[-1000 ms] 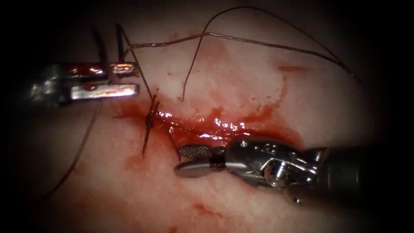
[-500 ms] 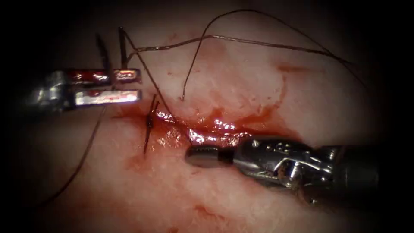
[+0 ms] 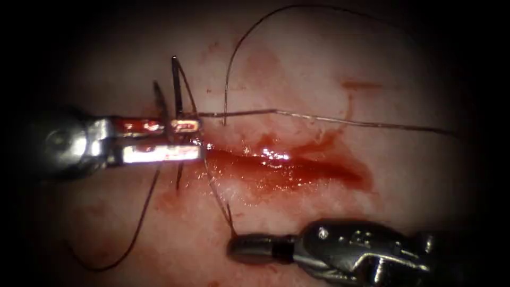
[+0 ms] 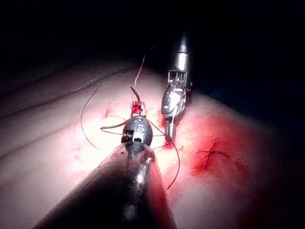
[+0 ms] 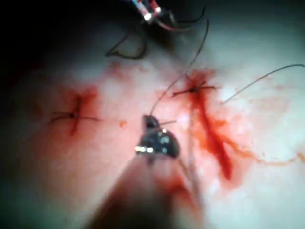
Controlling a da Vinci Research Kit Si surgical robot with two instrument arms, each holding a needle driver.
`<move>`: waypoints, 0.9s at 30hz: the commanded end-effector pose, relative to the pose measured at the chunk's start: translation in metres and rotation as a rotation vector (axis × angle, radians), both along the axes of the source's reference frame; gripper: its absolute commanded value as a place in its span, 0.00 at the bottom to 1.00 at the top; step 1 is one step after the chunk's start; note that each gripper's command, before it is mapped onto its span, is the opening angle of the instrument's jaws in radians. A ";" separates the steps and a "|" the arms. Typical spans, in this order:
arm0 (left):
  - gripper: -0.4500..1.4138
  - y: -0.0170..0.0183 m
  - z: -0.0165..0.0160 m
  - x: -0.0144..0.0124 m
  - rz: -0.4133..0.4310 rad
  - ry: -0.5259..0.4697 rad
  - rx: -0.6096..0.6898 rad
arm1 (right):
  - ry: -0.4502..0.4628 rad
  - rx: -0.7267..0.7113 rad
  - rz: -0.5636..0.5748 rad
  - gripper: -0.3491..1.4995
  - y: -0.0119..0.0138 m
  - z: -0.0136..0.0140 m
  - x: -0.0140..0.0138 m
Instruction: Wound Closure
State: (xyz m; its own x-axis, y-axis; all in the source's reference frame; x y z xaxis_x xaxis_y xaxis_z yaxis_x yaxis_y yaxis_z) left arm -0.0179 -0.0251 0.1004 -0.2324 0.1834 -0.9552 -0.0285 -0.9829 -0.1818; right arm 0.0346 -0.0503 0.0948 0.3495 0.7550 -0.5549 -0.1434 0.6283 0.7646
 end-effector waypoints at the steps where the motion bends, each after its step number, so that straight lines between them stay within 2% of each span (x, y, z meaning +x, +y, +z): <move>1: 0.00 -0.0002 0.0005 -0.0004 0.012 0.003 0.003 | 0.019 0.007 -0.002 0.00 -0.0011 -0.0016 0.0013; 5: 0.00 -0.0006 0.0005 -0.0005 0.029 0.011 0.003 | 0.032 0.013 -0.008 0.00 -0.0015 -0.0038 0.0019; 9: 0.00 -0.0007 0.0005 -0.0005 0.032 0.013 0.003 | 0.046 -0.007 -0.019 0.00 -0.0015 -0.0048 0.0023; 12: 0.00 -0.0003 0.0005 0.0000 0.037 0.008 0.005 | 0.073 -0.120 -0.046 0.02 -0.0009 -0.0048 0.0023; 13: 0.00 -0.0002 0.0005 0.0001 0.040 0.005 0.007 | 0.070 -0.140 -0.040 0.20 -0.0007 -0.0047 0.0022; 14: 0.00 -0.0002 0.0005 0.0001 0.040 0.005 0.007 | 0.070 -0.140 -0.040 0.20 -0.0007 -0.0047 0.0022; 16: 0.00 0.0001 0.0006 0.0005 0.036 0.009 0.006 | 0.055 -0.204 -0.019 0.60 -0.0002 -0.0044 0.0020; 18: 0.00 0.0006 0.0008 0.0012 0.027 0.019 0.004 | 0.043 -0.257 -0.005 0.79 0.0003 -0.0038 0.0019; 19: 0.00 0.0011 0.0011 0.0020 0.018 0.029 0.002 | 0.040 -0.292 -0.004 0.84 0.0008 -0.0033 0.0017; 23: 0.00 0.0020 0.0013 0.0033 0.002 0.047 0.001 | 0.035 -0.333 -0.002 0.84 0.0013 -0.0024 0.0013; 27: 0.00 0.0026 0.0012 0.0042 -0.009 0.059 0.005 | -0.018 -0.385 -0.013 0.84 0.0019 -0.0007 0.0009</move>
